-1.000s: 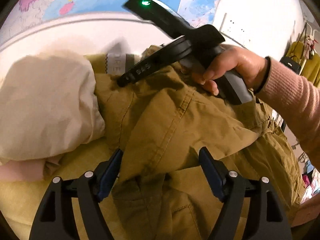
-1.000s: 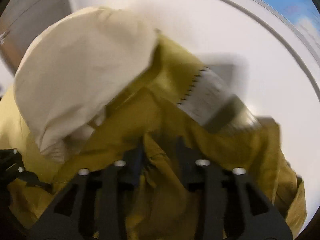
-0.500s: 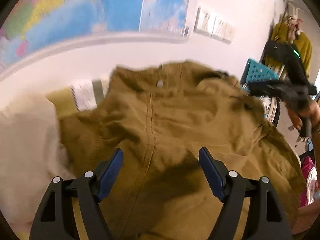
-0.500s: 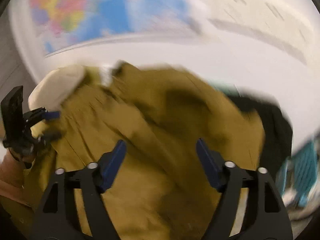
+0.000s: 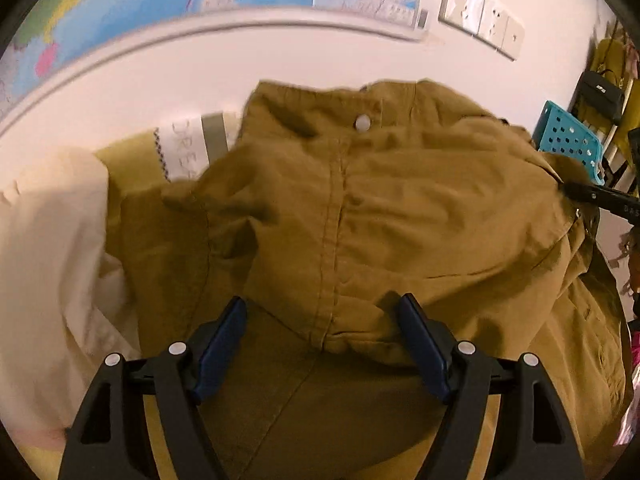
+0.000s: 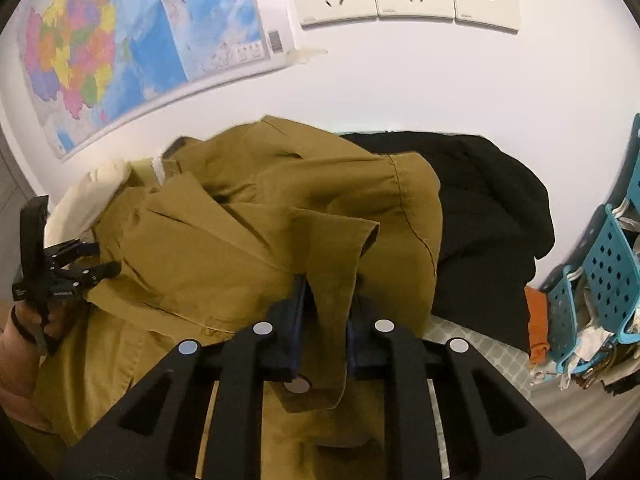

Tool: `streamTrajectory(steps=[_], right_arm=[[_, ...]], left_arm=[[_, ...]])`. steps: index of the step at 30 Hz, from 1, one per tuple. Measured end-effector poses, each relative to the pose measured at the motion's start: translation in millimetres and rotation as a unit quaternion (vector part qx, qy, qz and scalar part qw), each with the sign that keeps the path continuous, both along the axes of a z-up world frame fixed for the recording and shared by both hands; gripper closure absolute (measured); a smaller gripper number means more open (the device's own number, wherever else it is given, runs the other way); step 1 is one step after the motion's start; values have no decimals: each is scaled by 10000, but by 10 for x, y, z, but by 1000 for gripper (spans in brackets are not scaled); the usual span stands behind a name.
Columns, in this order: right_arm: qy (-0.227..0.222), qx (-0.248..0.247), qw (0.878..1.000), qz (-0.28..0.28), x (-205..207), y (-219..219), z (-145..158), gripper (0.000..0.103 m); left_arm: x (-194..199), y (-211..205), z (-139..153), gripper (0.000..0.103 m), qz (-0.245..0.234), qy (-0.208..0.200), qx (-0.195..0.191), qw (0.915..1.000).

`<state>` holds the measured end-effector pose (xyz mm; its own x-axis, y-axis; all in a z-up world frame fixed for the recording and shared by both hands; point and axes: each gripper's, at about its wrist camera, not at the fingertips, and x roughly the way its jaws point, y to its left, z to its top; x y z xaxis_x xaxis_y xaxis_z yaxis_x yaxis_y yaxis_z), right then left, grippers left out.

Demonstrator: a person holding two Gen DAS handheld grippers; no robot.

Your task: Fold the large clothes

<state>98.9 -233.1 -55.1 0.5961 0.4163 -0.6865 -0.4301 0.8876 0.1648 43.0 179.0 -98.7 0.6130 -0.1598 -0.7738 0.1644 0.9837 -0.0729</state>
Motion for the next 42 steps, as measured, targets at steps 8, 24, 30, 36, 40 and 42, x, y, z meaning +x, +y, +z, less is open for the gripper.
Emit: streamTrajectory(steps=[8, 24, 30, 36, 40, 42], right_arm=[[222, 73, 9990, -388, 35, 11, -189, 49], [832, 1240, 9882, -327, -1259, -1015, -466, 18], [1081, 1529, 9823, -72, -1612, -1094, -615, 14], [1173, 1650, 9788, 323, -1856, -967, -746, 10], [1286, 2230, 9629, 806, -1967, -924, -775, 11], [1312, 2286, 9604, 908, -1996, -891, -804, 12]], left_arm=[[-638, 222, 355, 21, -51, -616, 27, 9981], [-1997, 786, -130, 18, 263, 533, -1296, 9898], [-2214, 704, -162, 12, -92, 778, -1977, 9771], [-2425, 601, -221, 10, -537, 1052, -2844, 9514], [-2450, 566, -256, 10, -590, 1211, -3175, 9386], [-2443, 519, -245, 8, -638, 1160, -3046, 9432]])
